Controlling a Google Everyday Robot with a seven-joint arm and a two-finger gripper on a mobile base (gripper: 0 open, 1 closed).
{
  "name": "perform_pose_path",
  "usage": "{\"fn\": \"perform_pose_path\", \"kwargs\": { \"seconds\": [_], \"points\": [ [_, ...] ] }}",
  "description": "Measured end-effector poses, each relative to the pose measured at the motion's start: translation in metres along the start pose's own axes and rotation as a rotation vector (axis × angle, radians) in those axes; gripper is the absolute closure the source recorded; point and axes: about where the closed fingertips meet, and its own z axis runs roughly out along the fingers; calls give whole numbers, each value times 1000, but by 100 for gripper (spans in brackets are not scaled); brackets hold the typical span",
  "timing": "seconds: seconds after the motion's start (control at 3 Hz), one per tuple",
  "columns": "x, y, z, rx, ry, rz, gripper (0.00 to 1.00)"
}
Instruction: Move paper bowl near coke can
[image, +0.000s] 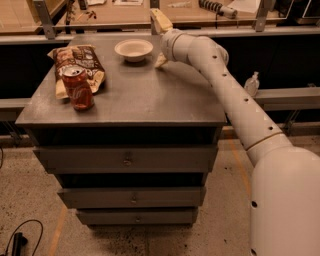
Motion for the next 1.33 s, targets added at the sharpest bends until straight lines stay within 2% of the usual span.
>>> {"fn": "perform_pose_path", "kwargs": {
  "seconds": [0.67, 1.0, 1.33],
  "points": [
    [-9, 8, 28, -23, -31, -24, 0],
    [-15, 18, 38, -95, -29, -31, 18],
    [-20, 32, 46, -168, -25, -9, 41]
  ]
}}
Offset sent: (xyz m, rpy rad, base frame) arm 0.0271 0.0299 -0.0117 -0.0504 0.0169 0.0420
